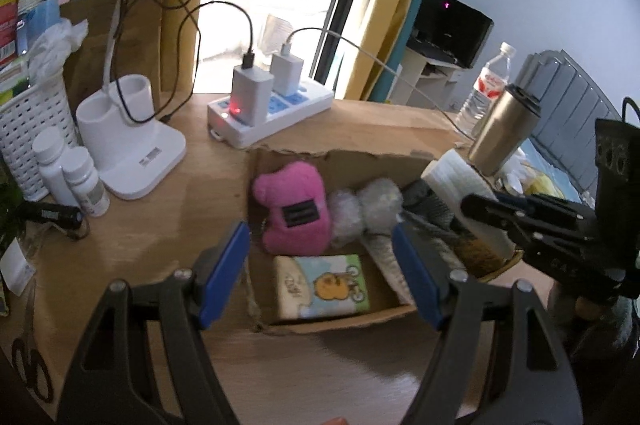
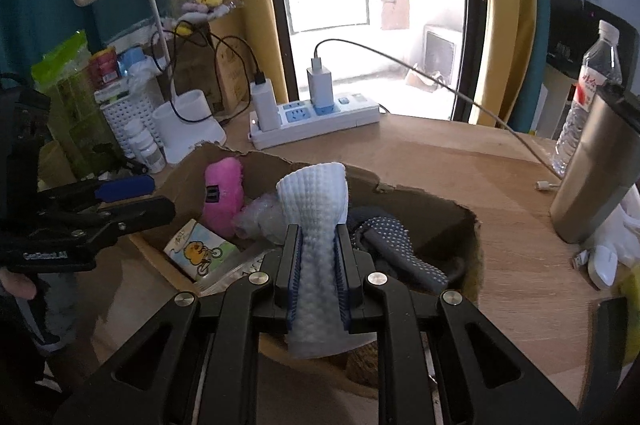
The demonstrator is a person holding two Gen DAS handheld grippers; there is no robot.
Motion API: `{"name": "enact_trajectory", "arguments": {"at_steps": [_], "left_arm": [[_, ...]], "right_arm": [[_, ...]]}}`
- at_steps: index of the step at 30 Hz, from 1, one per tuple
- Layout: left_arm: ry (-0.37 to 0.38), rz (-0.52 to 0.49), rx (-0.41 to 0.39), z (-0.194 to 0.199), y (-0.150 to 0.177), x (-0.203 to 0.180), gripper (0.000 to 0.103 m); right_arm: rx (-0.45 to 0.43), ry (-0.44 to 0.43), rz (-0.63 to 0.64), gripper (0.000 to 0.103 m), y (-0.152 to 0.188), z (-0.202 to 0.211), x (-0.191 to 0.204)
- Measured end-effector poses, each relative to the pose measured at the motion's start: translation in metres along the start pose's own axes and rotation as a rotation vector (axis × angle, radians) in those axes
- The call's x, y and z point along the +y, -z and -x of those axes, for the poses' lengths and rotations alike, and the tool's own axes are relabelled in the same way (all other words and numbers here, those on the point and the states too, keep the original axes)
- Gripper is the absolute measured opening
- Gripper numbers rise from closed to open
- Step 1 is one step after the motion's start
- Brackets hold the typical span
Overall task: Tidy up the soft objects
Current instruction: 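Open both tools to release the glove and strip in the box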
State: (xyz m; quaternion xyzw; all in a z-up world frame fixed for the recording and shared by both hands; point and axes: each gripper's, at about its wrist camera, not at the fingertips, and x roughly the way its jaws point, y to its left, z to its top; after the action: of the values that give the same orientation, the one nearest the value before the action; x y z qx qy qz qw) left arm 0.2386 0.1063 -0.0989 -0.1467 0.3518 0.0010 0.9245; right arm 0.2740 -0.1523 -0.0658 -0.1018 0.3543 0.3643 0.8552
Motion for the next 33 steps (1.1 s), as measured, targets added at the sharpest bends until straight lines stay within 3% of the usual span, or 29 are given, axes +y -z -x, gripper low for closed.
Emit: {"name": "enact_trajectory", "arguments": {"at_steps": [16,19,21,23,29,33], "left_arm": [[0.016,0.004,-0.006,-0.001,0.003,0.007,0.075],[0.016,0.003,-0.005,0.0,0.003,0.007,0.075],[0.015,0.003,-0.007,0.001,0.003,0.007,0.075],[0.015,0.0,-0.01,0.003,0.004,0.005,0.075],[0.014,-0.011,-0.03,0.015,0.006,-0.002,0.075],[0.016,-0.021,-0.042,0.025,0.009,-0.008,0.075]], "right_arm": [[0.093,0.072,-0.025,0.018,0.01,-0.032,-0.002],[0.089,0.073,-0.03,0.024,0.01,-0.03,-0.002],[0.078,0.068,-0.03,0.038,0.009,-0.026,-0.001],[0.065,0.071,-0.029,0.045,0.008,-0.021,-0.001],[0.048,0.071,-0.025,0.046,0.007,-0.006,0.002],[0.026,0.079,-0.028,0.055,0.009,0.007,0.002]]}}
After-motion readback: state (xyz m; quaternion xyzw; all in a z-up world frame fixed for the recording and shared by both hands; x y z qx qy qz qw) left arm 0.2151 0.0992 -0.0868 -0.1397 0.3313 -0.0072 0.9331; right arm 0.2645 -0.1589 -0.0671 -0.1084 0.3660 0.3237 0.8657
